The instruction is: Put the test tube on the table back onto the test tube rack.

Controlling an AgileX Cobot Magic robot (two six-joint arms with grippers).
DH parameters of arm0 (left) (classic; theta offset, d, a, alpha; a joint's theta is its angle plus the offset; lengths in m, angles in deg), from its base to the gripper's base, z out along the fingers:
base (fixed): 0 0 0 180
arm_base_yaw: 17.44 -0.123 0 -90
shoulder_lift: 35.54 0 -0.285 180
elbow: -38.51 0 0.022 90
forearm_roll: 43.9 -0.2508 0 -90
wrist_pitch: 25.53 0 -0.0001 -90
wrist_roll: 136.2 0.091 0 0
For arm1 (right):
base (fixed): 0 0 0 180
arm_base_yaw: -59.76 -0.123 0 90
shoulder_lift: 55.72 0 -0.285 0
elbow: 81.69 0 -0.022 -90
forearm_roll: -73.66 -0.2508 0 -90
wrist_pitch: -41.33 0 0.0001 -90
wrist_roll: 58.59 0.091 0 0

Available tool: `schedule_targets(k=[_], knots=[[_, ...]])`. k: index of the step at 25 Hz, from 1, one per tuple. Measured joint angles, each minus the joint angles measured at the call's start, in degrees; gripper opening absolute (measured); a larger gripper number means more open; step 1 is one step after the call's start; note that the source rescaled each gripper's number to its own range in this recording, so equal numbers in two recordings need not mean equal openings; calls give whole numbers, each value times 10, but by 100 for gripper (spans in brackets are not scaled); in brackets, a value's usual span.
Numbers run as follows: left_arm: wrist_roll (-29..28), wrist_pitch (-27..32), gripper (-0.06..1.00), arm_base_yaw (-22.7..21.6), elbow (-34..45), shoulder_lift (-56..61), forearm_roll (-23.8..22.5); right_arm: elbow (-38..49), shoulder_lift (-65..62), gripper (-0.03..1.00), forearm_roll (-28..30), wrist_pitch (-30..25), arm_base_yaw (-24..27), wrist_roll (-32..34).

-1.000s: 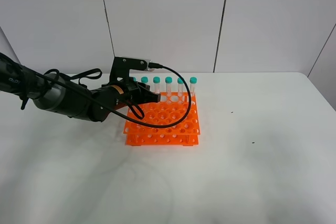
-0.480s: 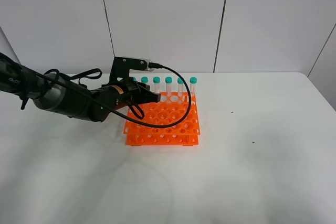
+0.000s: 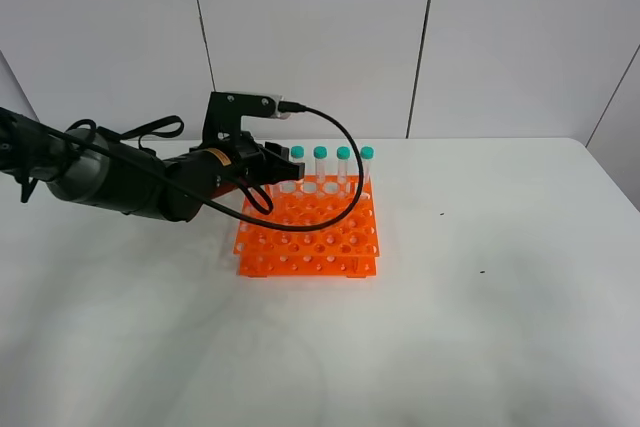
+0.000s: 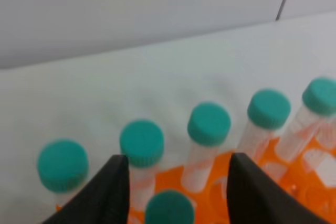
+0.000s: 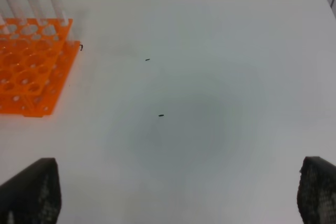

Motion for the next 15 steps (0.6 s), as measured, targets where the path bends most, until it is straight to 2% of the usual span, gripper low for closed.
schedule_targets(k=[7, 10, 11, 15], knots=[[-1, 7, 49, 0, 0, 86, 0, 0, 0, 100, 0, 0, 0, 0], [16, 54, 51, 0, 0, 138, 0, 0, 0, 100, 0, 0, 0, 0], [22, 75, 54, 0, 0, 157, 0, 0, 0, 100, 0, 0, 0, 0], [27, 213, 83, 0, -8, 214, 0, 0, 0, 100, 0, 0, 0, 0]])
